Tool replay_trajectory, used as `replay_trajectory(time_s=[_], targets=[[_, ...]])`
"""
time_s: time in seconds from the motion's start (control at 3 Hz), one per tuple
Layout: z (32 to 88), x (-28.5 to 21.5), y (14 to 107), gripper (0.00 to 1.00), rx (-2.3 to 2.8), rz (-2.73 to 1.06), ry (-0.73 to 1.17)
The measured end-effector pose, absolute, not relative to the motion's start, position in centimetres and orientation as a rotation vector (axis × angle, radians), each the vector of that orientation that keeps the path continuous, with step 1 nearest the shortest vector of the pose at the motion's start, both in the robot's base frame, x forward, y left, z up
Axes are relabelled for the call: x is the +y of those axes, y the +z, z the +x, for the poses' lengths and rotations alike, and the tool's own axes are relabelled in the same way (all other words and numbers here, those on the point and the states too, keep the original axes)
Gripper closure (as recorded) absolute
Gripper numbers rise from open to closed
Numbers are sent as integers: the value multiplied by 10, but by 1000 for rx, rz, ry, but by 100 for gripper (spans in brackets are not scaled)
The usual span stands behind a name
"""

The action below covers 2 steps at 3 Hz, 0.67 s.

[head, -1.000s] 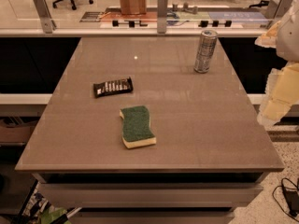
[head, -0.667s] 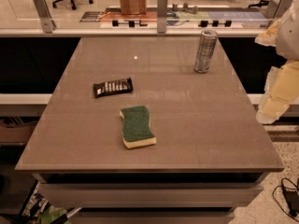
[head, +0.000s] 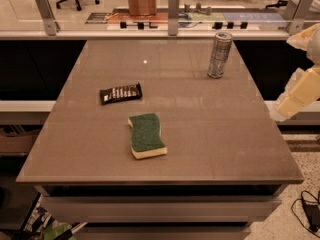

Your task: Move redbull can near sponge

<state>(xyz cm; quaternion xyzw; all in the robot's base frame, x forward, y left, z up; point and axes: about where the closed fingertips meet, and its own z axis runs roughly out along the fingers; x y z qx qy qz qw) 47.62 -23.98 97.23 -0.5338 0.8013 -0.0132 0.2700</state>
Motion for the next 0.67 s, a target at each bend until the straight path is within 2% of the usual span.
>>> replay_trajectory(time_s=[0.67], targets=[[536,-262,967,0,2020,-1100,35]])
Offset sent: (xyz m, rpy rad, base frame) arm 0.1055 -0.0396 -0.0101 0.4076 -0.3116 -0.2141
